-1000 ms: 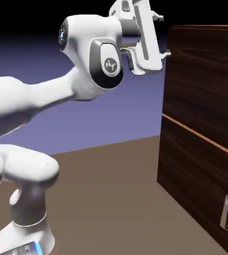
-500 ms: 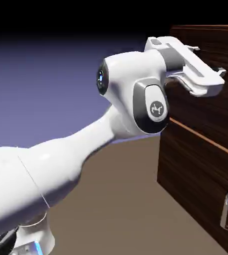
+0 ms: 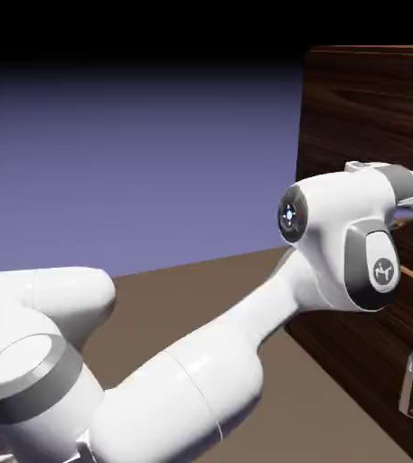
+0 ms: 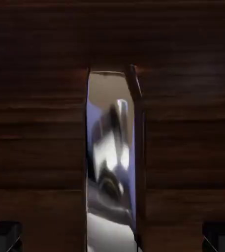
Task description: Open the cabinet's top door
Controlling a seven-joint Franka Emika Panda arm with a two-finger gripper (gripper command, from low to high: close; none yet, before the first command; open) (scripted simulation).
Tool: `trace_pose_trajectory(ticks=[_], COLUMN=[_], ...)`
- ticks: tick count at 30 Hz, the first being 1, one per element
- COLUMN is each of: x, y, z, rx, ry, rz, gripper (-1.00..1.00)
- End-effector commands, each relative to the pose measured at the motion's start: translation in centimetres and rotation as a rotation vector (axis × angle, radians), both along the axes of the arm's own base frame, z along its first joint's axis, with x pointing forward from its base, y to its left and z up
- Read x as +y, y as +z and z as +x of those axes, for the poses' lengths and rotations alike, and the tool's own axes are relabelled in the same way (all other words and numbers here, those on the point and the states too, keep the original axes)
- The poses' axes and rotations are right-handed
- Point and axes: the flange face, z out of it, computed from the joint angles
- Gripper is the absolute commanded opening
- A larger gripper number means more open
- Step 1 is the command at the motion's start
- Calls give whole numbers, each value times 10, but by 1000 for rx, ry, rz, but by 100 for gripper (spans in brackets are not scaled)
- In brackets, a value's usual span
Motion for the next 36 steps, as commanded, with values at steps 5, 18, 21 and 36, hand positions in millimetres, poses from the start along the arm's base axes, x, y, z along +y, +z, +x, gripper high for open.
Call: trace_pose_trajectory(ticks=[5, 18, 21, 36], x=[16, 88, 112, 222], y=[0, 0, 0, 0], z=[-48, -169, -196, -282], rx=[0, 0, 0, 0], ry=[-108, -407, -484, -781], rz=[0, 0, 0, 0], gripper=[-100, -100, -100, -100])
